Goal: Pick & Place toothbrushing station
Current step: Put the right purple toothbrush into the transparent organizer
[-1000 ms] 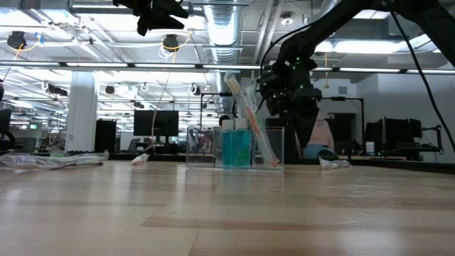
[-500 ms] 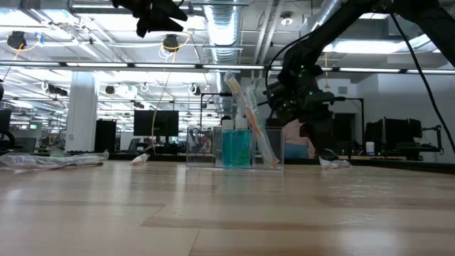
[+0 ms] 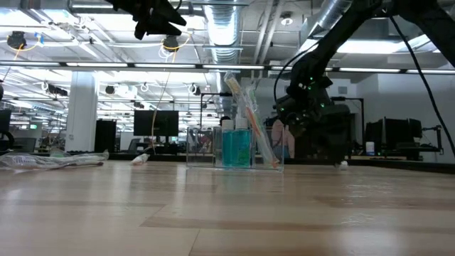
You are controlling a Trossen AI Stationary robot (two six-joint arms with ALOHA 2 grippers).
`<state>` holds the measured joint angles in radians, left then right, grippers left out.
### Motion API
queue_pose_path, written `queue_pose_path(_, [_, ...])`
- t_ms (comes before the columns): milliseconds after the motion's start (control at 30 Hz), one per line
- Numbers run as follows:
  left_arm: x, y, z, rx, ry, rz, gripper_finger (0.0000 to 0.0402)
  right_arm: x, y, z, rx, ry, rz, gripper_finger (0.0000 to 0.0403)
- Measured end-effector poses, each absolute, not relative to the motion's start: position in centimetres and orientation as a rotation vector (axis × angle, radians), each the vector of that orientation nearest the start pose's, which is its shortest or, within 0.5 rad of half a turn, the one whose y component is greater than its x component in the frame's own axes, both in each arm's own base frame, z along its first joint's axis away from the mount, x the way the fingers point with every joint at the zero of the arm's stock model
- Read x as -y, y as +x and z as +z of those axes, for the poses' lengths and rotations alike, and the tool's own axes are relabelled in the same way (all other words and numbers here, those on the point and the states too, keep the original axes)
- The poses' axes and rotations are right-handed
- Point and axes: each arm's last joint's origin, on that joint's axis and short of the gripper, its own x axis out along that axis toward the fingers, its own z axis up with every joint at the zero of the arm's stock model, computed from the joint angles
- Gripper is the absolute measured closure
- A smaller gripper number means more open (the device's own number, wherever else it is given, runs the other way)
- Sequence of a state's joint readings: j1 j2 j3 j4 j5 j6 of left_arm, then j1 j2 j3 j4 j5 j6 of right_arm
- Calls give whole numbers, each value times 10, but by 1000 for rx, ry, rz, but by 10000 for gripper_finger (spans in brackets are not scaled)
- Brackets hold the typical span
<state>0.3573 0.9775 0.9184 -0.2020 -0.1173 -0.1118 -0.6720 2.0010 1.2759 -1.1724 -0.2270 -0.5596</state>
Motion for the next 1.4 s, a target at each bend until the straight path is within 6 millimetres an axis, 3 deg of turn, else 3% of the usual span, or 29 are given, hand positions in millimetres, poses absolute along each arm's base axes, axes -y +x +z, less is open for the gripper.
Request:
queue_pose_path(167, [-80, 204, 339, -256, -146, 486, 220, 199, 260, 133, -1661, 364, 145, 264])
queue_pose_path(367, [-83, 213, 330, -293, -178, 472, 220, 202, 260, 132, -1648, 349, 126, 389])
queue_pose_path(567, [-84, 220, 324, -313, -185, 442, 220, 203, 256, 134, -1650, 414, 137, 400])
queue_pose_path(733, [-84, 222, 331, -244, -176, 426, 220, 213, 262, 151, -1554, 503, 147, 402])
queue_pose_path(900, [-85, 223, 335, -200, -171, 424, 220, 225, 272, 188, -1382, 541, 130, 403])
queue_pose_path(1100, [-85, 223, 337, -176, -168, 423, 220, 230, 267, 244, -1162, 596, 63, 403])
queue_pose_path(1400, [-86, 223, 341, -139, -163, 424, 220, 211, 249, 330, -787, 590, -48, 403])
